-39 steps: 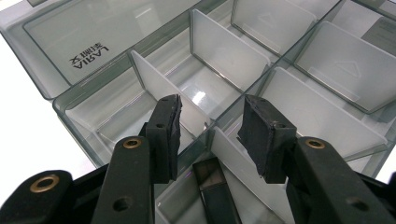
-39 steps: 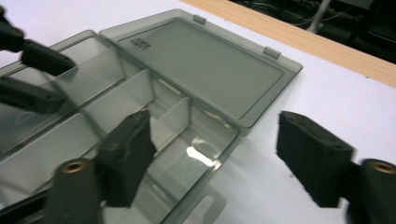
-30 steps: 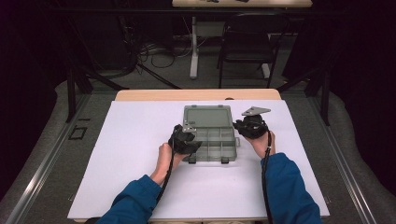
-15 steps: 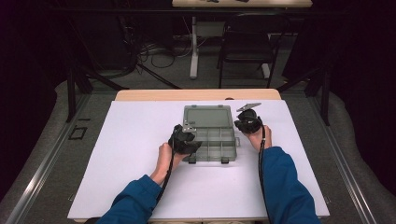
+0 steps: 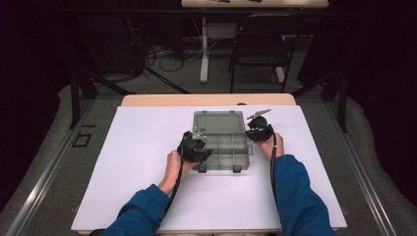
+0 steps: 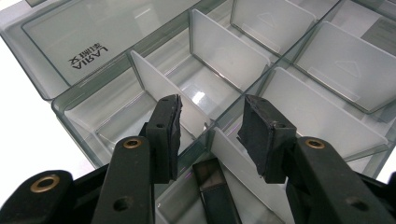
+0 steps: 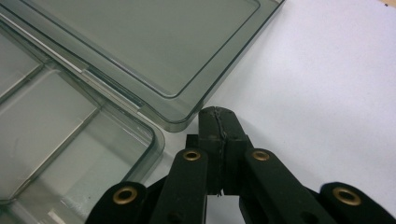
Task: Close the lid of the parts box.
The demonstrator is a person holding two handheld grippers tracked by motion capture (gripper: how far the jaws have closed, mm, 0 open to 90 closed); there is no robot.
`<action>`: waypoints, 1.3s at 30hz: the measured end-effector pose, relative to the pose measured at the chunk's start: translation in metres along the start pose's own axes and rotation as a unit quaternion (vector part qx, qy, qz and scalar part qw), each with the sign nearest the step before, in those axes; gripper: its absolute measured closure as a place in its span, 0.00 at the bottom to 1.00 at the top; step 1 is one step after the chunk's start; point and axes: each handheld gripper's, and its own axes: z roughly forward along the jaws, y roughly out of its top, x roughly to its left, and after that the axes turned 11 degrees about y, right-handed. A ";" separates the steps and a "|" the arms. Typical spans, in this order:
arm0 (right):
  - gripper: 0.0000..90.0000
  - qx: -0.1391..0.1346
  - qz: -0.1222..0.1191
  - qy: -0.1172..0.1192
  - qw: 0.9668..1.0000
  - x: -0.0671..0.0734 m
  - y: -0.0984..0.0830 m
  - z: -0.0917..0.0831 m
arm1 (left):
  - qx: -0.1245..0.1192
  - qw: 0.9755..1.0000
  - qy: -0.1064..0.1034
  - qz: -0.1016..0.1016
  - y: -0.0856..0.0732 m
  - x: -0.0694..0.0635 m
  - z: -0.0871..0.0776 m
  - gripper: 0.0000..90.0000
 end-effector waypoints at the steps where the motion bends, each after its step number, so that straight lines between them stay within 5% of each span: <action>1: 1.00 -0.008 -0.011 0.004 1.000 -0.002 0.000 0.002 | 0.000 1.000 0.000 0.000 0.000 0.000 0.000 0.63; 12: 1.00 -0.004 0.001 0.002 1.000 -0.003 0.000 0.002 | 0.001 1.000 -0.007 0.007 0.000 0.002 0.001 0.64; 25: 1.00 -0.050 0.048 0.016 0.997 -0.008 -0.004 0.005 | 0.002 1.000 -0.011 0.009 0.001 0.003 0.001 0.65; 39: 1.00 -0.064 0.053 0.012 0.996 -0.009 -0.004 0.007 | 0.001 1.000 -0.016 0.013 0.000 0.004 0.002 0.65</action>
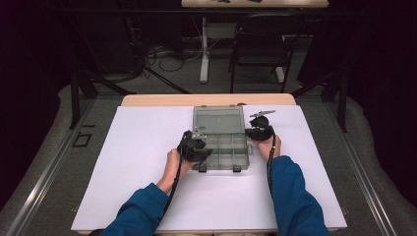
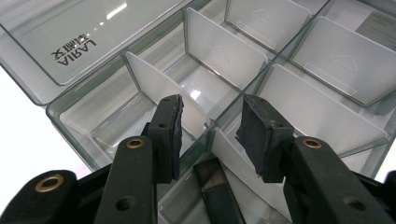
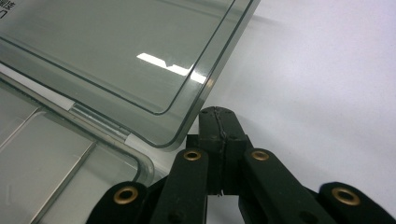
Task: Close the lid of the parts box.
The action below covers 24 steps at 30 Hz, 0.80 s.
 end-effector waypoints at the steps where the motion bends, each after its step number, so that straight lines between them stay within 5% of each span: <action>1: 1.00 -0.001 0.000 0.000 1.000 0.000 0.000 0.000 | 0.000 1.000 -0.001 0.000 0.000 0.000 0.000 0.65; 24: 1.00 -0.030 0.009 -0.014 0.999 0.002 0.000 0.000 | -0.004 1.000 -0.001 0.005 -0.001 0.000 0.001 0.65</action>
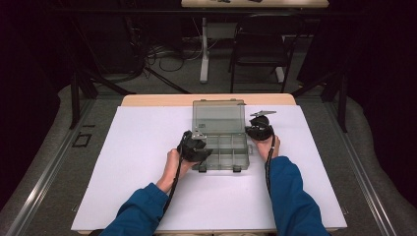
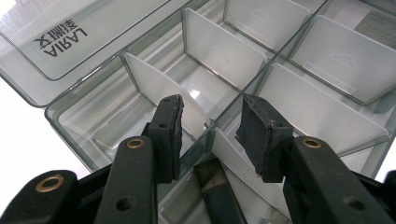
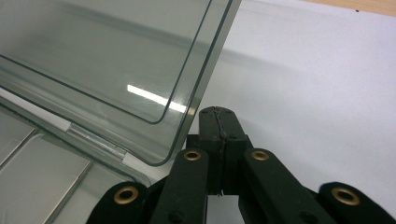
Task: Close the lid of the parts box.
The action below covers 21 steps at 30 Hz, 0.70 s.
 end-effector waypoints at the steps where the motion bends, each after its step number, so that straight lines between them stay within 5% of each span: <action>1: 1.00 -0.001 -0.001 -0.002 1.000 0.000 0.000 0.000 | 0.001 1.000 0.000 0.002 0.000 0.000 0.000 0.65; 21: 1.00 -0.029 -0.005 -0.016 0.999 0.004 -0.001 -0.003 | 0.000 1.000 0.003 0.004 0.000 0.000 0.000 0.65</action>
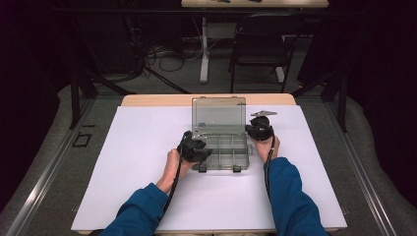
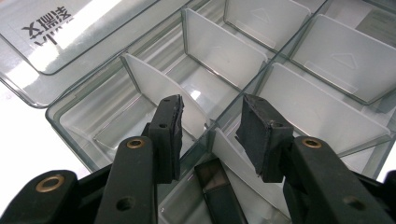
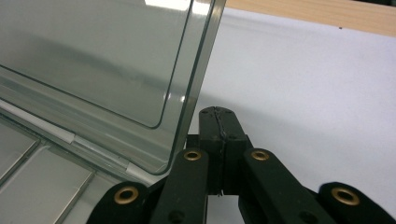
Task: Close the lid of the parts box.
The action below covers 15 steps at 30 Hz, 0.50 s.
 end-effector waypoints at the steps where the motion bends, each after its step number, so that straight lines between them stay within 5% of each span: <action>1: 1.00 -0.002 0.000 0.002 1.000 0.000 0.000 0.000 | 0.000 1.000 0.000 0.000 0.000 0.000 0.000 0.65; 15: 1.00 -0.013 -0.015 -0.004 1.000 0.001 0.001 -0.003 | -0.001 1.000 0.001 -0.002 0.000 0.000 0.000 0.65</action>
